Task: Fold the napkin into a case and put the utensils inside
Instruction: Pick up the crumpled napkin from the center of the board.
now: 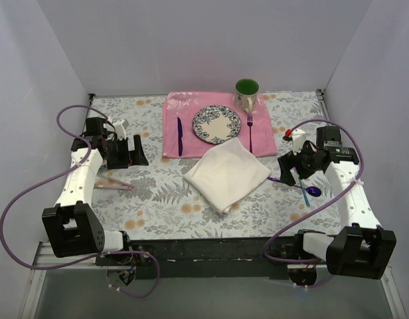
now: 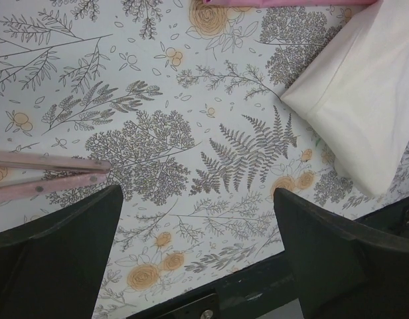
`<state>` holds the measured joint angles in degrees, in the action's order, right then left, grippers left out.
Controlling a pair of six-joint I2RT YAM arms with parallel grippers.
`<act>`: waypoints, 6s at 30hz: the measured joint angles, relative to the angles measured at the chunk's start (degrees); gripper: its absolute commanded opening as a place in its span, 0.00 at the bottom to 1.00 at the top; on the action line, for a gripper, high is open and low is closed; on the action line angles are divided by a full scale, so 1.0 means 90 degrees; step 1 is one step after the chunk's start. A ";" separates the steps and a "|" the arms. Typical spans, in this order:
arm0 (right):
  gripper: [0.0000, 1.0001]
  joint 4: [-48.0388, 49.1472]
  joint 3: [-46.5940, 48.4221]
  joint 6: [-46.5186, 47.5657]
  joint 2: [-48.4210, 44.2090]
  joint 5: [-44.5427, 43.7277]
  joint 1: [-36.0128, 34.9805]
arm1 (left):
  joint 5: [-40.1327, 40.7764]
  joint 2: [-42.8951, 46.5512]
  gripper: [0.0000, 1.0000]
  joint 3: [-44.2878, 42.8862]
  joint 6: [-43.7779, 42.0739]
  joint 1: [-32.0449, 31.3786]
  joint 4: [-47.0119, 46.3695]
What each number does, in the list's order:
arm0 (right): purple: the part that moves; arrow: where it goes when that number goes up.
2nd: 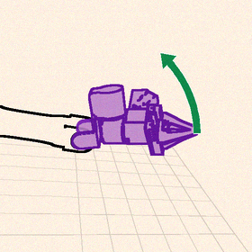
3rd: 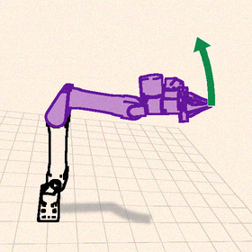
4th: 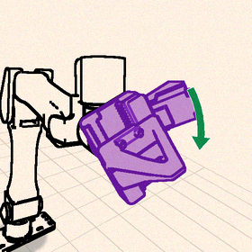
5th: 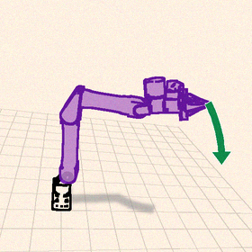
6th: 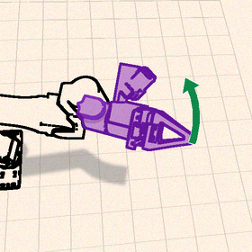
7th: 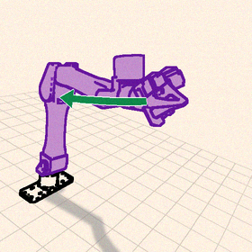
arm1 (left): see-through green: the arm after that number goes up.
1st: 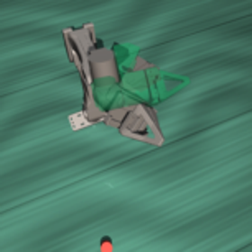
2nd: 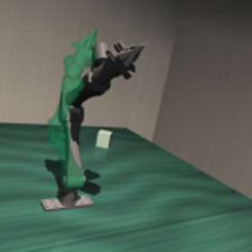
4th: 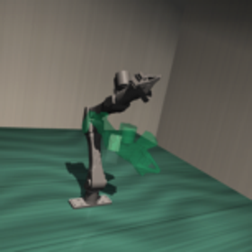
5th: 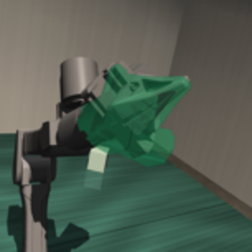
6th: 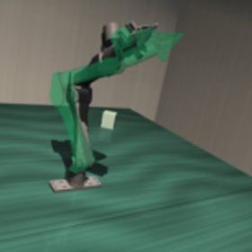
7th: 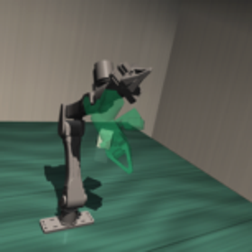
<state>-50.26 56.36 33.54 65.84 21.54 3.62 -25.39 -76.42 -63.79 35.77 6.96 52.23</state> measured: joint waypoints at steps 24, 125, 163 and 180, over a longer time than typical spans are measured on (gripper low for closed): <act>1.00 -0.0078 0.0515 0.0012 0.0767 0.0345 -0.0041 | -0.0748 -0.2249 1.00 -0.1423 0.0576 -0.3439 -0.1052; 0.30 0.1146 0.1411 0.0131 0.4556 0.0775 -0.5124 | -0.0379 -0.3048 0.70 -0.1134 -0.2786 -0.1576 -0.0301; 0.39 0.1919 0.2878 -0.2210 0.5030 -0.0185 -0.3628 | -0.0967 -0.2878 0.72 -0.0840 -0.2171 -0.1506 -0.0687; 0.44 0.2055 0.2883 -0.2302 0.5530 -0.0617 -0.3755 | -0.0996 -0.2871 0.73 -0.0551 -0.2140 -0.1506 -0.0850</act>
<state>-31.77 82.30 12.82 115.61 15.99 -30.17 -34.35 -102.26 -68.75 16.51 -6.59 44.58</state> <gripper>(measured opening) 0.434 0.721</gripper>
